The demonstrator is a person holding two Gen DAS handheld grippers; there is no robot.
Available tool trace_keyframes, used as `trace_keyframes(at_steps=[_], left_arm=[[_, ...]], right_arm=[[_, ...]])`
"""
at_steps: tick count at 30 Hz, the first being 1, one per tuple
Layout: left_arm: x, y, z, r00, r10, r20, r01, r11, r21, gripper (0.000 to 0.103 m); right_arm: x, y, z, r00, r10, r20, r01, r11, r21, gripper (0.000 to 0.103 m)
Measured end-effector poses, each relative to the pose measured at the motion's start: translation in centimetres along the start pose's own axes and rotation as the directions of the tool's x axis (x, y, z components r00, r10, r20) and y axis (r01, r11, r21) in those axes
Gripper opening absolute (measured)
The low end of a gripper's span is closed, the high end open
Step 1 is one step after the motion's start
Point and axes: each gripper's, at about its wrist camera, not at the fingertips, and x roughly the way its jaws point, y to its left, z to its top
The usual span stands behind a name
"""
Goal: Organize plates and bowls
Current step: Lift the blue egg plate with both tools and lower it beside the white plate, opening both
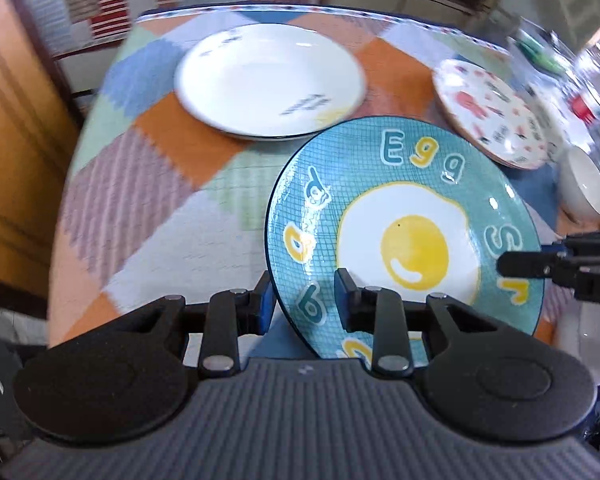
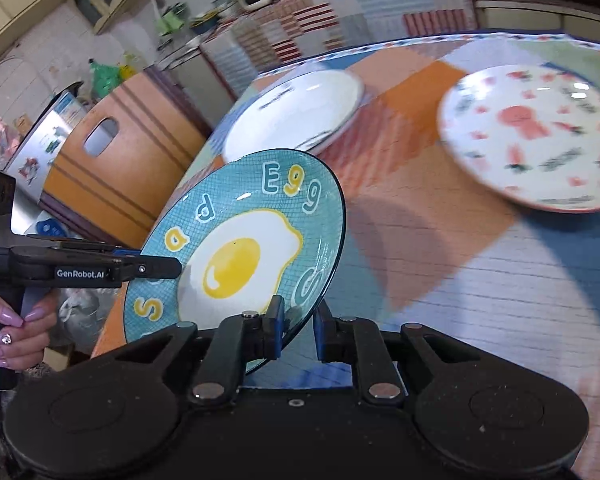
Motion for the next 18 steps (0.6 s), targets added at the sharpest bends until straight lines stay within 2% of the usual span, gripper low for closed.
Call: trace_keyframes(at_steps=[5, 11, 13, 16, 18], left_arm=[[2.1, -2.6, 0.7, 0.998, -0.041, -0.040, 0.042, 0.999, 0.022, 0.029], [4.2, -4.0, 0.5, 0.996, -0.055, -0.064, 0.058, 0.997, 0.047, 0.029], [4.9, -3.9, 0.5, 0.995, -0.045, -0.084, 0.047, 0.999, 0.021, 0.029], [5.3, -4.4, 0.4, 0.997, 0.004, -0.073, 0.000, 0.999, 0.046, 0.029], [5.6, -4.2, 0.3, 0.996, -0.003, -0.087, 0.006, 0.999, 0.040, 0.029]], right_arm=[[-1.8, -2.3, -0.1, 0.998, -0.057, -0.011, 0.057, 0.998, -0.002, 0.020], [-1.5, -4.6, -0.3, 0.995, -0.084, -0.054, 0.084, 0.996, -0.008, 0.023], [-0.9, -5.0, -0.2, 0.993, -0.091, -0.072, 0.089, 0.996, -0.027, 0.024], [0.0, -4.6, -0.2, 0.989, -0.114, -0.095, 0.104, 0.989, -0.101, 0.027], [0.6, -4.6, -0.3, 0.987, -0.125, -0.103, 0.114, 0.987, -0.109, 0.028]])
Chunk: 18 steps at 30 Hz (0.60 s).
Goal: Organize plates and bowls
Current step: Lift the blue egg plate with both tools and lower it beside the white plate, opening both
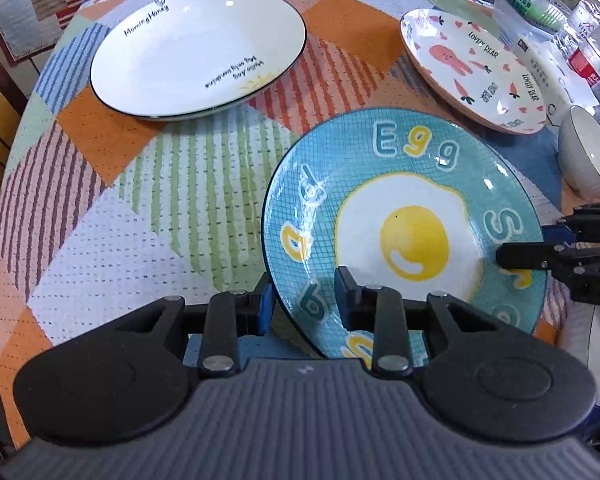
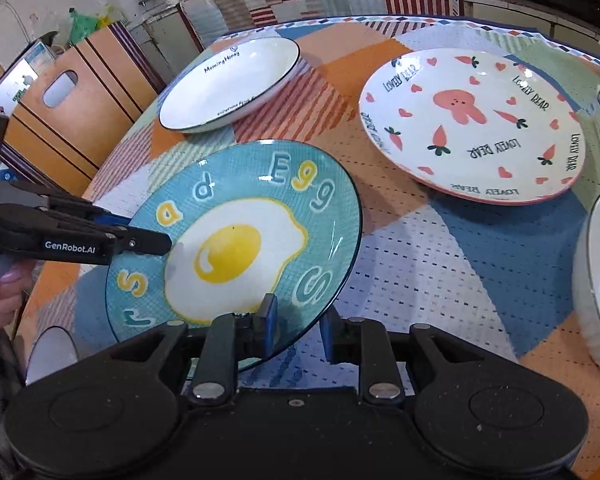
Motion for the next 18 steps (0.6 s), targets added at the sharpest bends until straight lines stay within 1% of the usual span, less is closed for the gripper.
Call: trace_keyframes(at_steps=[2, 3, 5, 7, 8, 11, 15, 18], left_arm=[[0.4, 0.0, -0.2, 0.999, -0.022, -0.027, 0.021, 1.000, -0.006, 0.029], [0.4, -0.3, -0.3, 1.000, -0.016, -0.021, 0.017, 1.000, 0.008, 0.029], [0.2, -0.9, -0.4, 1.000, 0.015, -0.014, -0.015, 0.999, 0.041, 0.029], [-0.3, -0.7, -0.3, 1.000, 0.017, -0.022, -0.017, 0.999, 0.032, 0.029], [-0.8, -0.5, -0.2, 1.000, 0.013, -0.015, -0.013, 1.000, 0.027, 0.029], [-3.0, 0.0, 0.0, 1.000, 0.009, 0.022, -0.010, 0.999, 0.033, 0.029], [-6.0, 0.4, 0.3, 0.998, 0.019, 0.056, -0.021, 0.999, 0.042, 0.029], [-7.9, 0.8, 0.4, 0.997, 0.016, 0.075, -0.020, 0.998, 0.053, 0.029]], right_arm=[[0.4, -0.1, 0.1, 1.000, -0.028, -0.010, 0.028, 1.000, -0.008, 0.029], [0.6, 0.1, 0.1, 0.998, -0.058, -0.018, 0.058, 0.998, -0.019, 0.030], [1.2, 0.7, 0.3, 0.992, -0.113, -0.052, 0.111, 0.993, -0.038, 0.039], [1.5, 1.4, 0.4, 0.989, -0.138, -0.055, 0.136, 0.990, -0.047, 0.044], [1.6, 1.6, 0.4, 0.988, -0.149, -0.052, 0.146, 0.987, -0.062, 0.045], [1.3, 1.7, 0.4, 0.986, -0.163, -0.046, 0.161, 0.986, -0.039, 0.045], [-0.4, 3.0, 0.4, 0.972, -0.235, -0.007, 0.233, 0.969, -0.084, 0.045], [-2.4, 4.1, 0.8, 0.977, -0.212, 0.035, 0.215, 0.972, -0.099, 0.045]])
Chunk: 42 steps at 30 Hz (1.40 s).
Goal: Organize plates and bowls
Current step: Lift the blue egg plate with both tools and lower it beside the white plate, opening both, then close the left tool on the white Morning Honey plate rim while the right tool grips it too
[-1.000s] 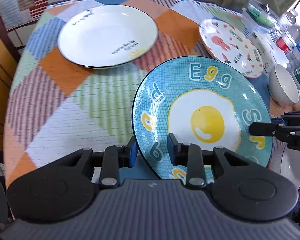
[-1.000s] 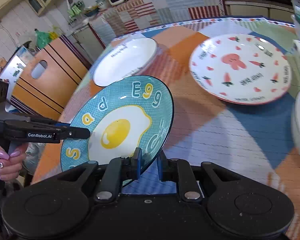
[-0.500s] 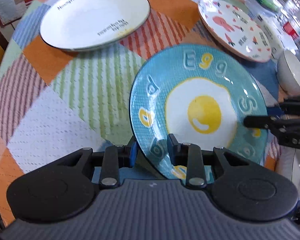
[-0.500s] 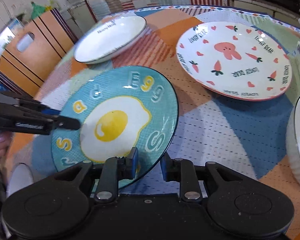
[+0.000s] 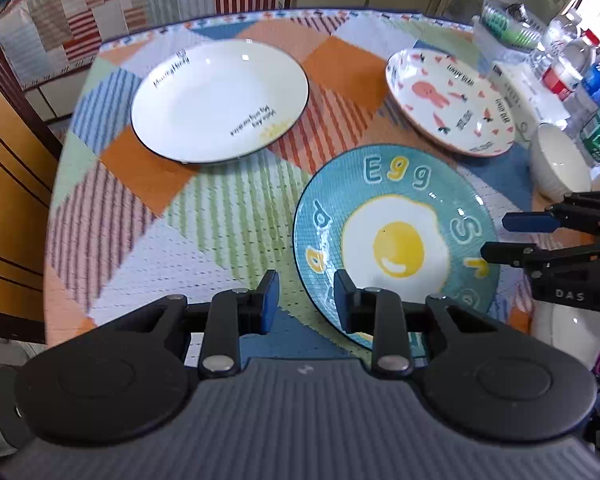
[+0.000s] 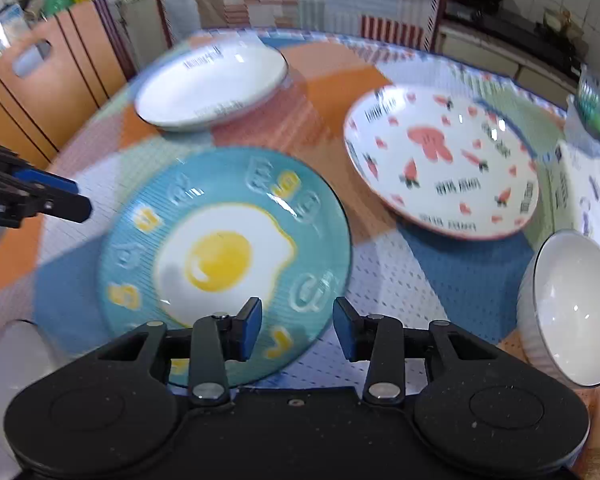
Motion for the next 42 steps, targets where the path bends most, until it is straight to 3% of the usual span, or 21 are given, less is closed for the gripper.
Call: trace_keyframes(at_steps=[7, 14, 18, 20, 22, 28, 33, 37, 42], left_arm=[[-3.3, 1.2, 0.2, 1.000, 0.005, 0.026, -0.005, 1.000, 0.007, 0.032], [-4.8, 2.4, 0.6, 0.998, 0.046, 0.034, -0.046, 0.999, 0.012, 0.036], [-5.9, 3.2, 1.4, 0.997, 0.063, 0.046, -0.064, 0.998, 0.017, 0.041], [-6.6, 3.8, 2.0, 0.996, 0.068, 0.054, -0.069, 0.998, 0.010, 0.044], [-7.1, 4.5, 2.7, 0.995, 0.064, 0.073, -0.064, 0.998, 0.004, 0.054], [-6.2, 6.9, 4.7, 0.986, 0.082, 0.146, -0.078, 0.996, -0.037, 0.068], [-2.5, 8.6, 6.8, 0.983, 0.097, 0.159, -0.091, 0.995, -0.043, 0.074], [0.7, 11.3, 8.2, 0.985, 0.077, 0.153, -0.053, 0.986, -0.157, 0.076], [5.0, 13.9, 9.2, 0.994, 0.085, 0.069, -0.065, 0.965, -0.255, 0.074]], right_arm=[[-4.7, 2.4, 1.9, 0.994, 0.052, 0.098, -0.048, 0.998, -0.045, 0.052], [-7.5, 5.9, 3.8, 0.989, 0.086, 0.121, -0.070, 0.989, -0.133, 0.059], [-8.6, 7.1, 5.3, 0.982, 0.118, 0.150, -0.095, 0.984, -0.151, 0.063], [-8.8, 7.2, 6.4, 0.980, 0.126, 0.156, -0.105, 0.985, -0.138, 0.069], [-8.7, 7.3, 7.6, 0.977, 0.141, 0.157, -0.121, 0.984, -0.131, 0.072], [-5.1, 6.9, 11.5, 0.962, 0.255, 0.099, -0.244, 0.963, -0.111, 0.073], [-2.0, 6.5, 12.8, 0.930, 0.321, 0.180, -0.299, 0.944, -0.142, 0.073], [1.3, 5.5, 13.8, 0.934, 0.293, 0.204, -0.273, 0.954, -0.119, 0.073], [5.6, 3.4, 15.3, 0.945, 0.248, 0.214, -0.243, 0.969, -0.047, 0.073]])
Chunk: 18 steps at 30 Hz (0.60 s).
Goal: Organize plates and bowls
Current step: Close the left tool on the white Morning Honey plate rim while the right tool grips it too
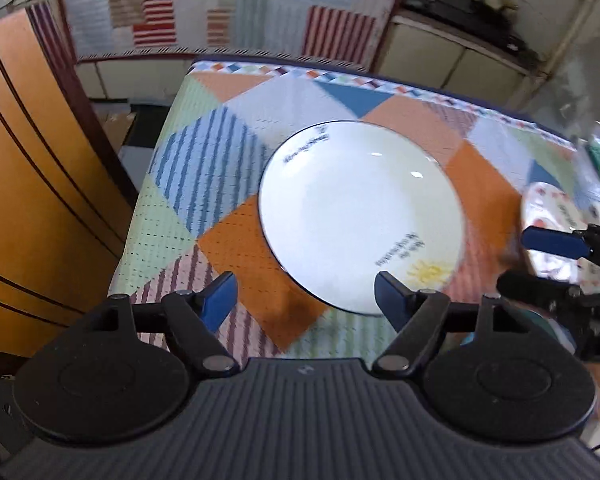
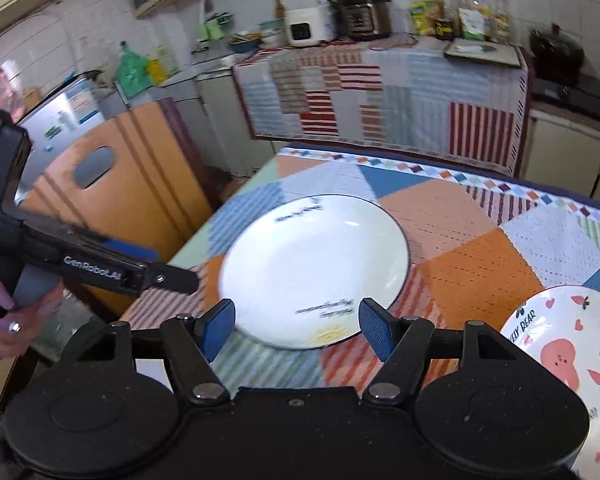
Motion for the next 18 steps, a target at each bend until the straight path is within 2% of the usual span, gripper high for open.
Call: trace_keyframes(at_steps=[3, 7, 9, 12, 14, 15, 16, 17, 18], left_arm=[[2.0, 0.5, 0.3, 1.000, 0.000, 0.007, 0.001, 1.000, -0.022, 0.073], [4.3, 1.2, 0.2, 0.999, 0.006, 0.045, -0.004, 0.999, -0.038, 0.068], [5.2, 1.5, 0.0, 0.999, -0.001, 0.052, 0.004, 0.999, -0.048, 0.064], [6.3, 2.0, -0.7, 0.998, -0.011, 0.057, 0.015, 0.998, -0.066, 0.054], [6.6, 2.2, -1.2, 0.997, -0.037, 0.065, 0.042, 0.997, -0.070, 0.047], [6.7, 2.3, -1.4, 0.996, -0.051, 0.073, 0.056, 0.996, -0.068, 0.039], [6.9, 2.3, -1.5, 0.995, -0.058, 0.075, 0.064, 0.996, -0.069, 0.029], [7.1, 2.4, -1.6, 0.995, -0.068, 0.073, 0.074, 0.995, -0.073, 0.026], [7.3, 2.6, -1.6, 0.993, -0.087, 0.079, 0.094, 0.991, -0.090, 0.018]], right_arm=[[2.8, -1.8, -0.4, 0.998, -0.062, 0.018, 0.061, 0.997, 0.051, 0.073], [5.8, -3.9, -1.1, 0.997, -0.078, 0.008, 0.076, 0.987, 0.144, 0.071], [6.6, -4.6, -1.3, 0.997, -0.081, 0.014, 0.077, 0.982, 0.173, 0.066], [7.3, -5.3, -1.7, 0.998, -0.066, 0.018, 0.060, 0.974, 0.220, 0.051], [7.6, -5.7, -2.0, 0.996, -0.091, 0.016, 0.084, 0.963, 0.256, 0.025], [7.8, -5.9, -2.1, 0.995, -0.103, 0.006, 0.098, 0.960, 0.261, 0.019], [7.8, -6.0, -2.2, 0.994, -0.106, 0.004, 0.102, 0.960, 0.260, 0.017], [7.7, -6.2, -2.3, 0.995, -0.096, 0.009, 0.090, 0.960, 0.267, 0.017], [7.6, -6.4, -2.4, 0.996, -0.089, 0.011, 0.082, 0.956, 0.280, 0.017]])
